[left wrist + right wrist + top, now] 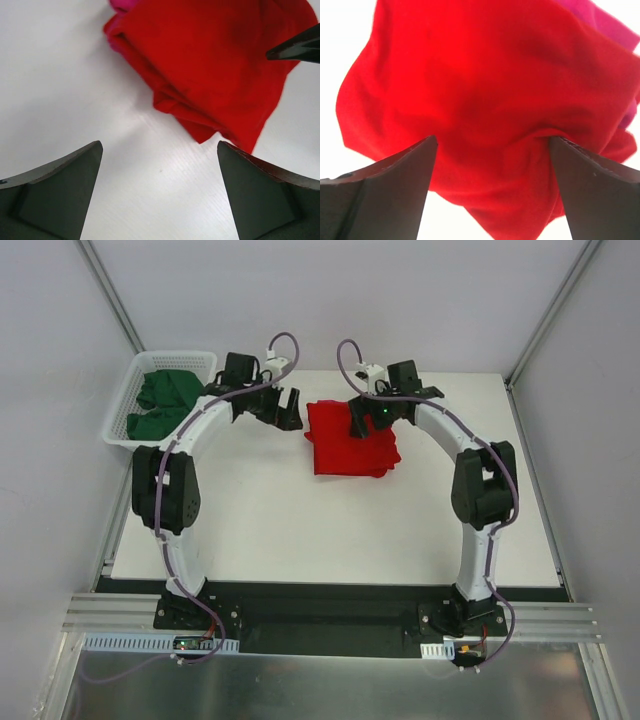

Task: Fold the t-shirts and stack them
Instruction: Put the neatly folded tshirt into the corner of the board with the right arm

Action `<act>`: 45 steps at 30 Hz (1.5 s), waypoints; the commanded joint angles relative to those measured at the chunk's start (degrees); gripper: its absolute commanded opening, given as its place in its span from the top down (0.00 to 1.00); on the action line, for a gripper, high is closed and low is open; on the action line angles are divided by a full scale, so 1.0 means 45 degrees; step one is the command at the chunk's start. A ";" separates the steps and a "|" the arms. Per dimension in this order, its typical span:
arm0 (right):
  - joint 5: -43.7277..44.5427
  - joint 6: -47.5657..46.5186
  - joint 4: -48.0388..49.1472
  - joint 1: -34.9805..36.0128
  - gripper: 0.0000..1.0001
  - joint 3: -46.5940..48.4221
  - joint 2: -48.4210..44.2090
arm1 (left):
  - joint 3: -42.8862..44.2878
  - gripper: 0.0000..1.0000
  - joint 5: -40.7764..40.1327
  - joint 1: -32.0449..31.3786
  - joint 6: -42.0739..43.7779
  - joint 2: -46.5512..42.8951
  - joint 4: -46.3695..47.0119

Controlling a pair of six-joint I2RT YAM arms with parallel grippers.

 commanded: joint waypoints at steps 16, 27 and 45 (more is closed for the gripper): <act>0.3038 -0.2031 -0.2041 0.0708 0.04 0.3490 0.2864 | -0.3324 0.01 0.0388 0.1216 0.0236 -0.3930 0.0340; 0.4095 -0.1758 -0.2197 0.0709 0.04 0.1773 -0.1059 | -0.4124 0.01 0.0661 0.1255 0.0275 -0.4906 0.0301; 0.0503 -0.1288 -0.2120 0.1197 0.04 0.2515 -0.0068 | -0.5842 0.01 -0.1466 0.2620 0.0372 -0.7093 0.0301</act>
